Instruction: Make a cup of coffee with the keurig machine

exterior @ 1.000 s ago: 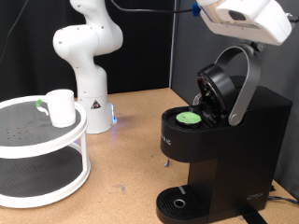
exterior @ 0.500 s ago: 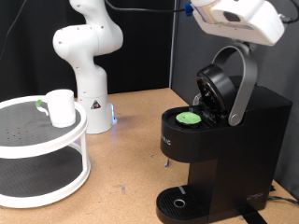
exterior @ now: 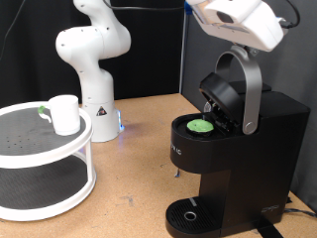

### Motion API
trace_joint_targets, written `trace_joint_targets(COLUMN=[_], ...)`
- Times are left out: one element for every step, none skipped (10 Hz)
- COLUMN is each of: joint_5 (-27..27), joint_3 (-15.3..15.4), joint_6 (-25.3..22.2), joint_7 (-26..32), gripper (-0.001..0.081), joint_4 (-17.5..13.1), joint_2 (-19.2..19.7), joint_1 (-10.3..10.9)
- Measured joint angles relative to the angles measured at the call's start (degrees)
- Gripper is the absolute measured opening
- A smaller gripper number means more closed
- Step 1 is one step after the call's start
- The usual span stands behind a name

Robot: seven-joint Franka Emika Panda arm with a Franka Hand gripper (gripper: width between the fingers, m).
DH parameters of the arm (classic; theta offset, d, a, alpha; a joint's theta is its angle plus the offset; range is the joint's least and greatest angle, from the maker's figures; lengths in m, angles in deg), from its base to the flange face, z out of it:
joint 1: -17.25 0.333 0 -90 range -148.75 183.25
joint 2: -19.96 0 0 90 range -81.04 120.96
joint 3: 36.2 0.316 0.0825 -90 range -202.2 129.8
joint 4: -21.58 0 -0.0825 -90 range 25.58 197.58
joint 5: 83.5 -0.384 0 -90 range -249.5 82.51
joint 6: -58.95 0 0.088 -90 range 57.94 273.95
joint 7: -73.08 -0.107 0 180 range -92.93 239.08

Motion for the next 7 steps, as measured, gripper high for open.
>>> trace_joint_targets(joint_5=[0.34,1.07,1.38,1.41,1.41,1.41,1.40], joint_3=[-0.32,-0.70,-1.27,-1.70,-2.06,-2.49,-2.89], joint_6=[-0.02,0.02,0.10,0.18,0.33,0.36,0.35], joint_7=[0.10,0.85,2.28,3.63,4.63,5.33,6.06], gripper=[0.0001,0.0001,0.0001,0.0001,0.0001,0.0001,0.0001], joint_4=[0.28,0.86,1.66,2.31,2.86,3.23,3.49], joint_2=[-0.34,-0.40,-0.34,-0.33,-0.32,-0.32,-0.32], joint_1=[-0.45,-0.99,-1.46,-1.92,-2.28,-2.50,-2.69])
